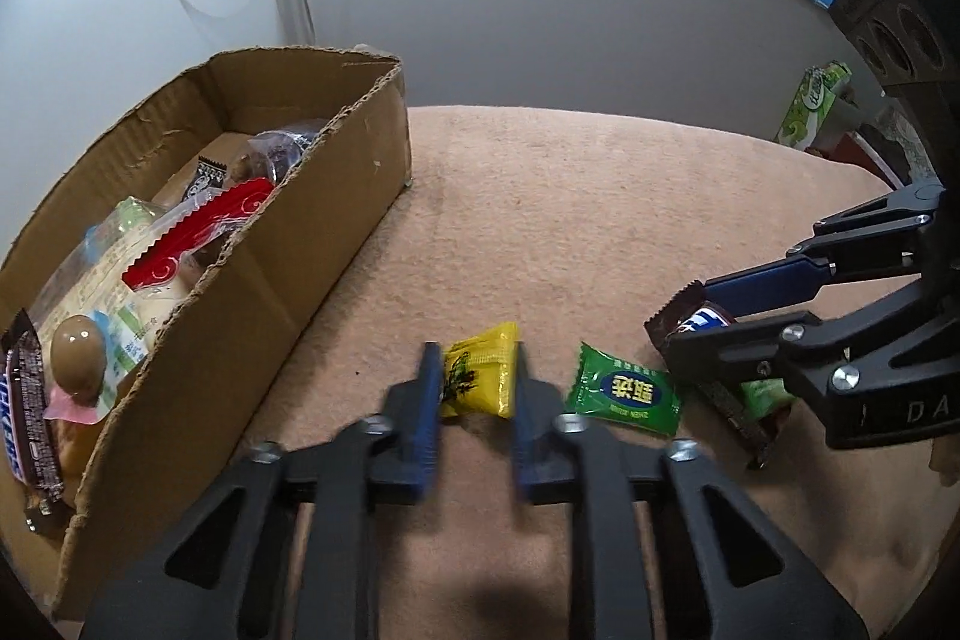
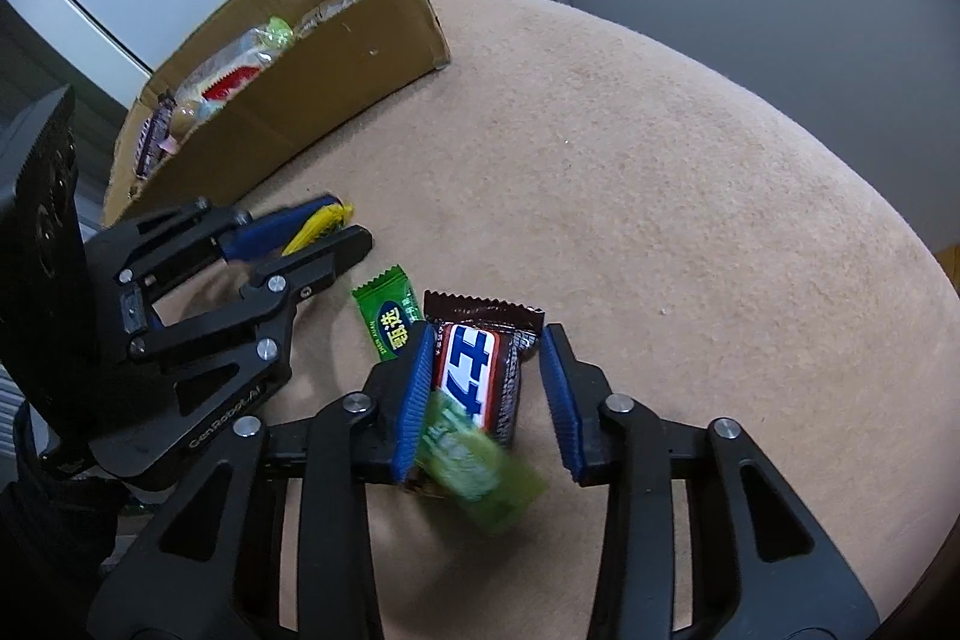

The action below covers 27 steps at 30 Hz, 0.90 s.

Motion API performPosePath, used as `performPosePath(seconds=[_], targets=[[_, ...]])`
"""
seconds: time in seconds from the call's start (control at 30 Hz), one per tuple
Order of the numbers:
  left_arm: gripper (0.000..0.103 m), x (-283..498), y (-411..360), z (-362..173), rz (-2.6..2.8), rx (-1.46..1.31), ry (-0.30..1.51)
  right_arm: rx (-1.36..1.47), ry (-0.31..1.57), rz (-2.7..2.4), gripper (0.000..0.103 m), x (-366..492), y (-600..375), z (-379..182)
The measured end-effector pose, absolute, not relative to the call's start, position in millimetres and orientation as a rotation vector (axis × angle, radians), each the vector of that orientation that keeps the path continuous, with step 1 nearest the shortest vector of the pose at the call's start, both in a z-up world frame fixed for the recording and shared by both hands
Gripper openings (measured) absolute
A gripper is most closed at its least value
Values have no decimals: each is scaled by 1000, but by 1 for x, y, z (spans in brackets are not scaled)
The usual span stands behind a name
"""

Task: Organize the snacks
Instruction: 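Grasp the Snickers bar with the right gripper while the left grasps the yellow candy, then carry both snacks into the box and open both grippers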

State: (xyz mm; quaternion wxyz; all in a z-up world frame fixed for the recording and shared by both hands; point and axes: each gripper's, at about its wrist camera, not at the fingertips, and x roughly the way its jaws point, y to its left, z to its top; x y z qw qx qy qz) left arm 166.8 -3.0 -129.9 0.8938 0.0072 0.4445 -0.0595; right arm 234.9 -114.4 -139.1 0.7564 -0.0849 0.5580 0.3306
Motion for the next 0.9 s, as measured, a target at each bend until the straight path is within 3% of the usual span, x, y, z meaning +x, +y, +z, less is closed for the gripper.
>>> performPosePath(seconds=[0.17,0.9], targets=[[10,164,0,-130,-128,-16,923,-132,1199,739,30,231,-126,-135],[9,135,24,-91,-162,-114,805,27,1048,777,30,217,-151,-91]])
